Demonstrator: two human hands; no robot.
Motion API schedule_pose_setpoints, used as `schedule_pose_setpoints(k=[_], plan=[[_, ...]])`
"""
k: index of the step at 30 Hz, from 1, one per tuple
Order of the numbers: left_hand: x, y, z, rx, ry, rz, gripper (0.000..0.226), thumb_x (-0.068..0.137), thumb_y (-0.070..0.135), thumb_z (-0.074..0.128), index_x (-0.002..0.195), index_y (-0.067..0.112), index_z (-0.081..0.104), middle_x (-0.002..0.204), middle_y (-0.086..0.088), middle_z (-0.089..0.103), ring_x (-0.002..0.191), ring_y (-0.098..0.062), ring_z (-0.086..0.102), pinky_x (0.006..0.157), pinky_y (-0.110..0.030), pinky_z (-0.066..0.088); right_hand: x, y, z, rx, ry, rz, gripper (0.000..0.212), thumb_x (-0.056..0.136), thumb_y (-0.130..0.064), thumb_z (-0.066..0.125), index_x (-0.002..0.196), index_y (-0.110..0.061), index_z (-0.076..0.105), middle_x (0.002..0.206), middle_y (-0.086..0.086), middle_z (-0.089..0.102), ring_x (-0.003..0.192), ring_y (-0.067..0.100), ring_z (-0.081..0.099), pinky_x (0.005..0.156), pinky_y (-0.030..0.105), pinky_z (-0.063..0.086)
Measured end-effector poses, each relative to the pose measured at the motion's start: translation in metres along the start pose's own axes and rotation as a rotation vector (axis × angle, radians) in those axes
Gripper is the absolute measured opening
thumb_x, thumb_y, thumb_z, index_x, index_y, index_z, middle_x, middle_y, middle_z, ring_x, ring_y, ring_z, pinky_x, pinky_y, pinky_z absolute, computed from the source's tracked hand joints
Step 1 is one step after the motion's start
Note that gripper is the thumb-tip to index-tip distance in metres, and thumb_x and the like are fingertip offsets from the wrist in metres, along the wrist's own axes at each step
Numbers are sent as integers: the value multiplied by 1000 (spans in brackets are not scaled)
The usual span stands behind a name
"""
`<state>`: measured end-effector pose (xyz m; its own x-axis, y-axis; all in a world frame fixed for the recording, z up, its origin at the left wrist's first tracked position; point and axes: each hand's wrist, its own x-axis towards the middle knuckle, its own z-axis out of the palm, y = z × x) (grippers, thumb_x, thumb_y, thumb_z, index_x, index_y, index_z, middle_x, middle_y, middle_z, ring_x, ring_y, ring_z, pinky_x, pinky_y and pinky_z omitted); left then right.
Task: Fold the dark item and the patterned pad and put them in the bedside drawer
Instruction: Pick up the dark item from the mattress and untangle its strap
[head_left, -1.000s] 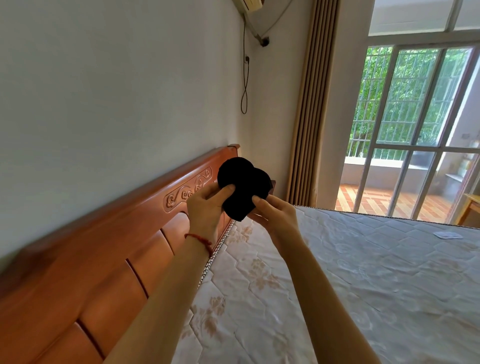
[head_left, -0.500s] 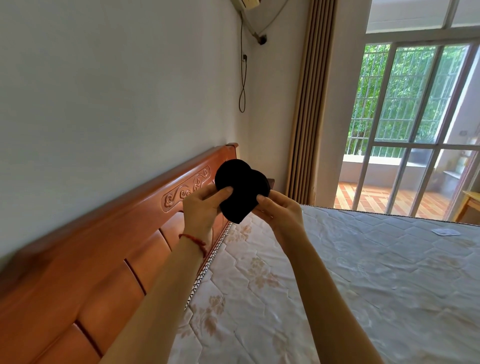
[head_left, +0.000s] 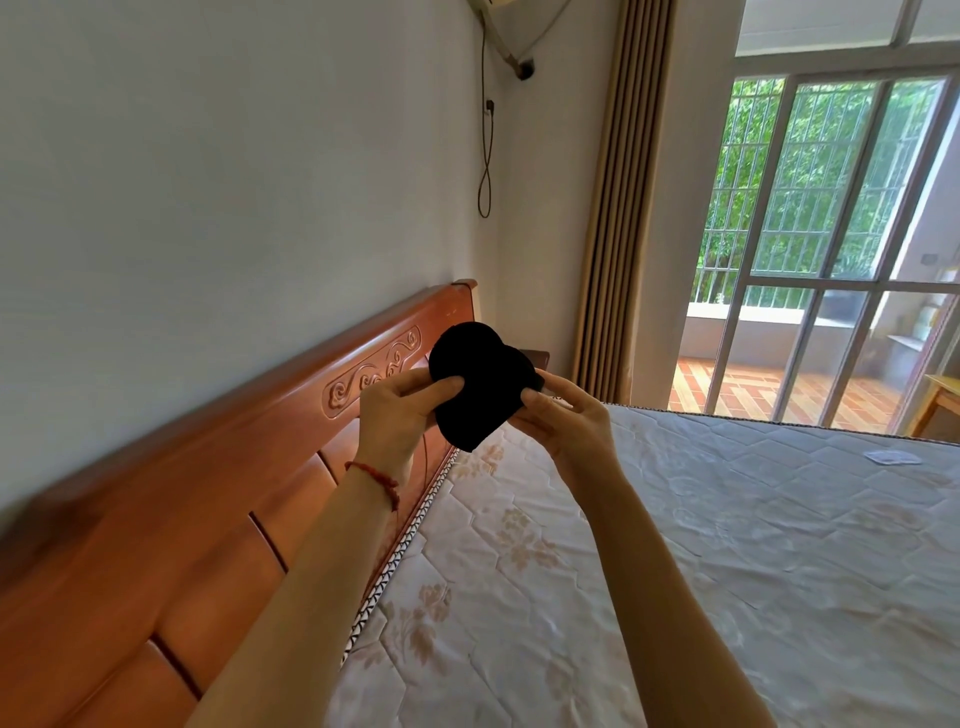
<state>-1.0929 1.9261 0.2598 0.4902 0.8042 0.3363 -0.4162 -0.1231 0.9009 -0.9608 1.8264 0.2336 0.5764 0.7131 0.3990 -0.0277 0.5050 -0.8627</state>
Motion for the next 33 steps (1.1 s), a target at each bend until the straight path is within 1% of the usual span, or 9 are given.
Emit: schedule_pose_setpoints(k=[4, 8, 12, 16, 19, 22, 25, 29, 33], plan=[[0, 2, -1, 22, -15, -3, 16, 73, -4, 67, 86, 6, 68, 68, 8, 72, 68, -7, 70, 58, -16, 54, 0, 0, -4, -2, -19, 3, 21, 80, -2, 62, 96, -14, 67, 79, 0, 75, 78, 16, 72, 72, 26, 59], [1, 2, -4, 44, -20, -13, 16, 73, -3, 68, 84, 8, 69, 69, 8, 72, 69, -7, 70, 58, -16, 54, -1, -2, -6, 1, -54, 6, 29, 66, -14, 66, 95, -13, 66, 78, -1, 75, 76, 15, 72, 71, 26, 59], [0, 1, -3, 52, -30, -17, 16, 73, -4, 68, 82, 9, 69, 66, 10, 72, 67, -7, 70, 58, -17, 55, -2, -3, -7, 14, -70, -2, 33, 63, -19, 68, 96, -13, 66, 78, -1, 75, 76, 15, 72, 68, 24, 59], [1, 0, -2, 41, -26, -12, 16, 73, -5, 67, 82, 9, 68, 65, 10, 72, 66, -7, 70, 57, -16, 54, -3, -1, -5, 36, -64, -19, 45, 54, -29, 73, 96, -15, 66, 80, 0, 75, 78, 16, 72, 68, 24, 59], [2, -1, -2, 38, -24, -14, 17, 73, -5, 67, 83, 9, 68, 65, 10, 72, 66, -7, 70, 57, -16, 54, -2, 0, -5, 13, -51, -45, 40, 61, -26, 71, 98, -15, 65, 80, -3, 75, 79, 15, 72, 68, 24, 59], [2, -1, -4, 51, -36, -15, 16, 73, -4, 67, 84, 7, 68, 65, 10, 72, 67, -7, 70, 56, -16, 54, -1, 0, -5, -6, -31, -63, 41, 58, -28, 71, 96, -14, 65, 79, -3, 75, 78, 15, 72, 67, 23, 59], [2, -2, -7, 53, -50, -31, 15, 73, -5, 67, 84, 5, 68, 65, 8, 72, 65, -7, 70, 55, -15, 53, 0, 0, -7, -10, -13, -75, 36, 60, -24, 70, 94, -12, 65, 76, -3, 75, 75, 15, 72, 65, 23, 59], [3, -2, -9, 89, -78, -51, 15, 74, -6, 66, 84, 5, 68, 64, 8, 72, 64, -6, 69, 54, -15, 53, 1, -1, -12, -51, -4, -77, 17, 78, -5, 61, 93, -12, 64, 73, -5, 74, 74, 12, 72, 64, 19, 57], [5, -4, -11, 143, -91, -51, 15, 73, -5, 67, 84, 5, 68, 63, 8, 71, 64, -5, 69, 56, -14, 52, 2, -2, -14, -76, 13, -75, 18, 85, -1, 55, 97, -13, 63, 77, -7, 75, 78, 11, 71, 66, 18, 56]])
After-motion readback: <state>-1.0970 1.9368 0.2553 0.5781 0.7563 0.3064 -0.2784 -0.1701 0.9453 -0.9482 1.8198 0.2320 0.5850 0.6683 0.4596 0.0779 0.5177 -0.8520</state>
